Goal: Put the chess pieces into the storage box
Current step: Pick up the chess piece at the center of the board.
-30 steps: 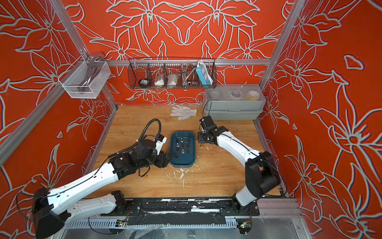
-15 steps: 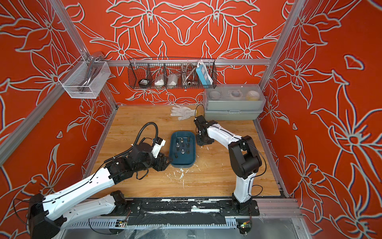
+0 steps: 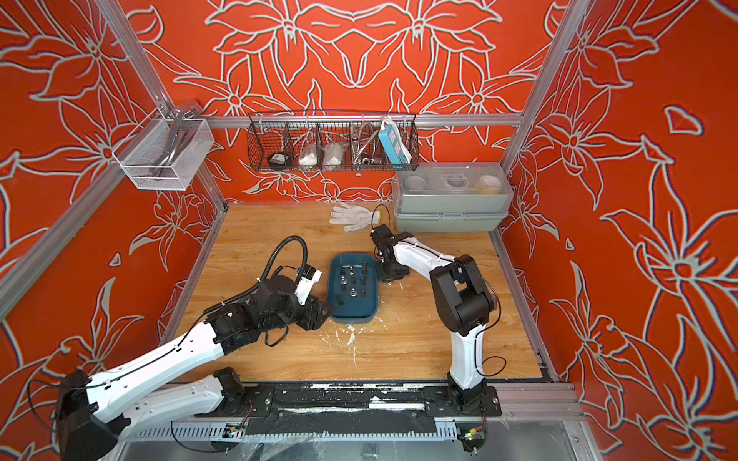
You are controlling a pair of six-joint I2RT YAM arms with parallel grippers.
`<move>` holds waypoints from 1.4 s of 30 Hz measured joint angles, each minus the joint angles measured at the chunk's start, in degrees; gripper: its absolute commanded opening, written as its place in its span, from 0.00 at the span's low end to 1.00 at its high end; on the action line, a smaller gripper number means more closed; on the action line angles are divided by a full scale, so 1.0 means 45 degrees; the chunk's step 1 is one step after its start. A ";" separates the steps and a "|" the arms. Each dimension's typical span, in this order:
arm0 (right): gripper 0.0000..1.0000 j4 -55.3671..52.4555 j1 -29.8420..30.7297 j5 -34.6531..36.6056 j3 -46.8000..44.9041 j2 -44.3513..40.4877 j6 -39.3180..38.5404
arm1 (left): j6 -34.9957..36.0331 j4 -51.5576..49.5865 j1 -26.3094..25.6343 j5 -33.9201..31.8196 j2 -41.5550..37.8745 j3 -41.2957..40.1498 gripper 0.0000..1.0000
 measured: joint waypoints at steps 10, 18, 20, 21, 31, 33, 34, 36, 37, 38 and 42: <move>0.19 0.0029 0.0029 -0.0165 0.0000 0.0000 0.0005 | 0.0005 -0.0010 0.0000 -0.0306 0.0005 0.0000 0.66; 0.16 0.0029 0.0029 -0.0165 0.0000 0.0005 0.0024 | 0.0010 -0.0015 0.0000 -0.0515 0.0005 0.0000 0.67; 0.16 0.0024 0.0029 -0.0160 0.0000 -0.0010 0.0039 | 0.0005 -0.0015 0.0000 -0.0661 0.0000 0.0000 0.66; 0.15 0.0015 0.0029 -0.0151 -0.0005 -0.0044 0.0049 | -0.0005 -0.0015 0.0000 -0.0719 0.0000 0.0000 0.66; 0.15 -0.0651 0.0641 0.0340 0.0005 -0.2025 0.0058 | -0.0704 -0.0364 0.1302 -0.0539 0.0408 -0.0005 0.63; 0.15 -0.0899 0.0976 0.0491 0.0005 -0.2599 0.0058 | -0.1035 -0.0369 0.2098 -0.0253 0.0515 -0.0131 0.63; 0.15 -0.1001 0.1166 0.0529 0.0005 -0.2832 0.0068 | -0.1156 -0.0389 0.2409 -0.0141 0.0505 -0.0238 0.63; 0.15 -0.1171 0.1744 0.0549 0.0005 -0.3395 0.0102 | -0.1413 -0.0447 0.3041 0.0068 0.0491 -0.0510 0.63; 0.15 -0.1200 0.2006 0.0534 0.0005 -0.3604 0.0121 | -0.1481 -0.0500 0.3235 0.0160 0.0491 -0.0622 0.63; 0.15 -0.1234 0.2361 0.0520 0.0005 -0.3852 0.0160 | -0.1564 -0.0612 0.3395 0.0238 0.0486 -0.0714 0.63; 0.15 -0.1316 0.3560 0.0384 0.0005 -0.4303 0.0355 | -0.1758 -0.0835 0.3599 0.0374 0.0228 -0.0928 0.63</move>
